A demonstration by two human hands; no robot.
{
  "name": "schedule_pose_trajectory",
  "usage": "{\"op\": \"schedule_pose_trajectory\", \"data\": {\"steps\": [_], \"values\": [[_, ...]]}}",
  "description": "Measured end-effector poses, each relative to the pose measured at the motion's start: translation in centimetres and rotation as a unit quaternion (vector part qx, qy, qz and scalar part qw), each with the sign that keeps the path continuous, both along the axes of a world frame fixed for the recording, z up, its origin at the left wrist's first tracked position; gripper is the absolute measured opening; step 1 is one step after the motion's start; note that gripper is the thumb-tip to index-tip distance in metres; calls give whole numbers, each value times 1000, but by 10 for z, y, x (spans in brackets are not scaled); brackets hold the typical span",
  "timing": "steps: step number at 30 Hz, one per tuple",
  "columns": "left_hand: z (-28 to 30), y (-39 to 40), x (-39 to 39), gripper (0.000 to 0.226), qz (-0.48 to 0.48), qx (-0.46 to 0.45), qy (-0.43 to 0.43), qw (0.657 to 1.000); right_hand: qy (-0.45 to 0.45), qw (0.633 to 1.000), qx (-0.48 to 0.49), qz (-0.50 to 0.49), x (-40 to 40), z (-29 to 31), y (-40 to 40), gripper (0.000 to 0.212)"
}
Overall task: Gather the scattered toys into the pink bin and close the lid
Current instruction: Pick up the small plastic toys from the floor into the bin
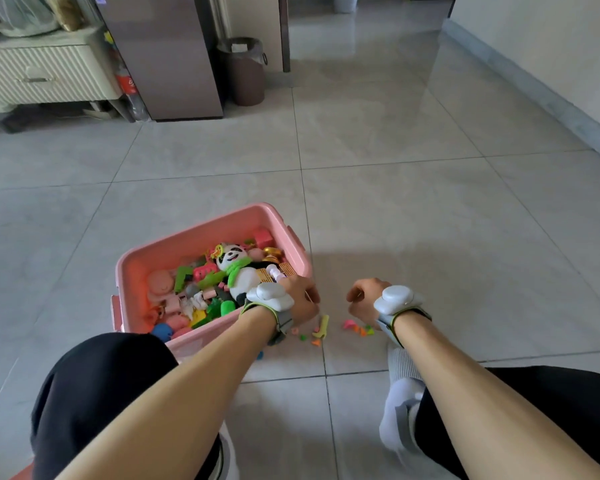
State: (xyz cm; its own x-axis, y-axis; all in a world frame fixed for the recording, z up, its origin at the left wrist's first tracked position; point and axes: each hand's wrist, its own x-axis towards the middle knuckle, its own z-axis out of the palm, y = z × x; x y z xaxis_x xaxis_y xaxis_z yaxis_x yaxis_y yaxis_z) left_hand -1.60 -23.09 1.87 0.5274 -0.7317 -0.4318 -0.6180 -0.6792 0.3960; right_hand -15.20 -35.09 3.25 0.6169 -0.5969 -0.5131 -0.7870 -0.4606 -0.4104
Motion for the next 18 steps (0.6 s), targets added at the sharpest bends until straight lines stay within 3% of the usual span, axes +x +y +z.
{"op": "schedule_pose_trajectory", "data": {"steps": [10,13,18], "values": [[-79,-14,-22,25,22,67,56,996,15,996,73,-54,-10,-73,-8,34],[-99,-11,-20,8,27,93,52,994,40,993,81,-72,-15,-93,-10,37],[-153,-18,-18,16,36,101,98,989,47,985,121,-110,-17,-139,-17,34]]}}
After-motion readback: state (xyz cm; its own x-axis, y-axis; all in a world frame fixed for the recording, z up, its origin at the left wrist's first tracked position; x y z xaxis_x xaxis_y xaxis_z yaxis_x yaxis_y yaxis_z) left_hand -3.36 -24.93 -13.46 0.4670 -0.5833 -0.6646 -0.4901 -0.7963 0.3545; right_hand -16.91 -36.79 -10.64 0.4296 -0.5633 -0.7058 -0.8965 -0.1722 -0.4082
